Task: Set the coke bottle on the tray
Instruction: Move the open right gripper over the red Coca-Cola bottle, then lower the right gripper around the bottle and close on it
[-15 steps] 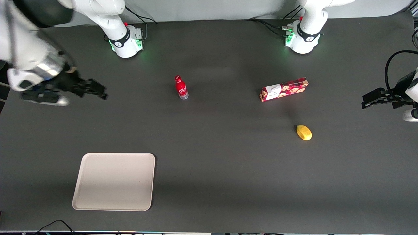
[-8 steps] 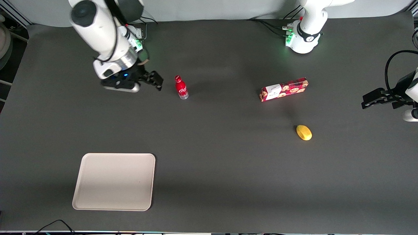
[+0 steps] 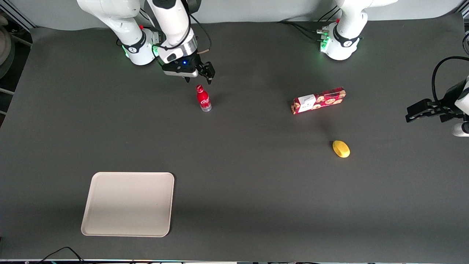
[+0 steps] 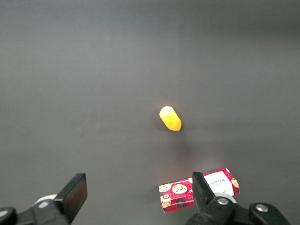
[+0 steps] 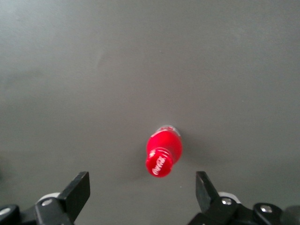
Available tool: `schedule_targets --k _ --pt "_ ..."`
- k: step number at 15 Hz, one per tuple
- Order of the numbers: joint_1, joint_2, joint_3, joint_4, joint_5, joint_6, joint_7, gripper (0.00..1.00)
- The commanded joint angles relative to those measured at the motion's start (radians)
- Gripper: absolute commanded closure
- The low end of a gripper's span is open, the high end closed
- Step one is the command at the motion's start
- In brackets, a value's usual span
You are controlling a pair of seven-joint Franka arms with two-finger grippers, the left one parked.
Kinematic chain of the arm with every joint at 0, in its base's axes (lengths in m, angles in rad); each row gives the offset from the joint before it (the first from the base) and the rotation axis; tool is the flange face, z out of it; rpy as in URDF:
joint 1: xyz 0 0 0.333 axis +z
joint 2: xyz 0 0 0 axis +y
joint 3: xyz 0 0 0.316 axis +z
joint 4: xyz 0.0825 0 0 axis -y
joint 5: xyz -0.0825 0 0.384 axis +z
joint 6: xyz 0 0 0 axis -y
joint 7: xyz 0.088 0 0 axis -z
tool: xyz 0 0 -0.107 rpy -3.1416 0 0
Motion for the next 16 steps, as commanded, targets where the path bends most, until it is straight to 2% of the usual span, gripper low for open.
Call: schedule_targets --k 1,3,5,13,16 --pt "-0.024 -0.016 0.007 -0.018 0.012 -0.009 -0.076 0.00" --pt "-0.032 -0.015 0.008 -0.019 0.012 -0.018 -0.090 0.00" --pt "-0.053 -0.015 0.036 -0.053 0.014 0.040 -0.092 0.00" --pt "-0.251 -0.004 0.264 -0.064 0.031 0.170 -0.061 0.00" --pt "-0.254 0.028 0.268 -0.061 0.046 0.172 -0.063 0.00"
